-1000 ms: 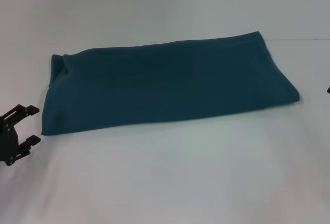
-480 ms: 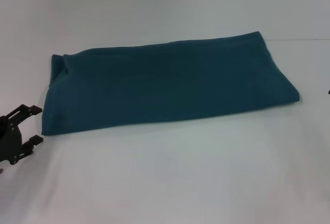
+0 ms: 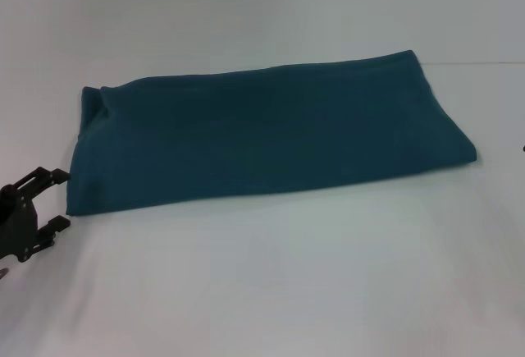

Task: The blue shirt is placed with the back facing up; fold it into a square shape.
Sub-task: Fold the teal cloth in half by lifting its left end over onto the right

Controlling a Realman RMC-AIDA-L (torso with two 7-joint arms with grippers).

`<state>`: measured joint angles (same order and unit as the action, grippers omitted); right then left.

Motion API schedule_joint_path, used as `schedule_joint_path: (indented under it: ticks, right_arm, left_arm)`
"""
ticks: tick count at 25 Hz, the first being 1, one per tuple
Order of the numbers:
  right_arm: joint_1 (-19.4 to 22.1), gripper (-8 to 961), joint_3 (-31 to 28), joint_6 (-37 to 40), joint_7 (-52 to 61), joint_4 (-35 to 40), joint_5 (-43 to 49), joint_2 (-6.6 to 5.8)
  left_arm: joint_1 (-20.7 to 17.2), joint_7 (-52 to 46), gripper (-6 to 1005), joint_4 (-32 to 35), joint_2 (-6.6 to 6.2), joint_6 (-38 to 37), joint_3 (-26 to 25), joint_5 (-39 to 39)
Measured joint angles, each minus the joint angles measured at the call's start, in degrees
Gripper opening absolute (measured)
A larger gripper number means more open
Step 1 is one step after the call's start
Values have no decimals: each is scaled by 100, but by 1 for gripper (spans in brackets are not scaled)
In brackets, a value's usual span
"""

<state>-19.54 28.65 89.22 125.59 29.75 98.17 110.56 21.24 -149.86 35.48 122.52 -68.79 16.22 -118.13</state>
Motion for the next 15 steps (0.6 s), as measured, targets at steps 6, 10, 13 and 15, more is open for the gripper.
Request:
schedule_joint_path:
  ticks: [6, 10, 13, 15]
  right_arm:
    - [14, 804, -20, 0, 0, -4, 0, 0]
    - [21, 803, -25, -5, 0, -5, 0, 0]
    - [21, 802, -26, -23, 2, -10, 0, 0]
    - [21, 801, -27, -28, 3, -13, 0, 0]
  left_arm:
    - [17, -44, 844, -3, 1, 106, 30, 0]
    - [37, -54, 843, -13, 21, 157, 31, 0]
    - [55, -65, 843, -16, 33, 218, 31, 0]
    - [59, -67, 843, -15, 35, 234, 31, 0]
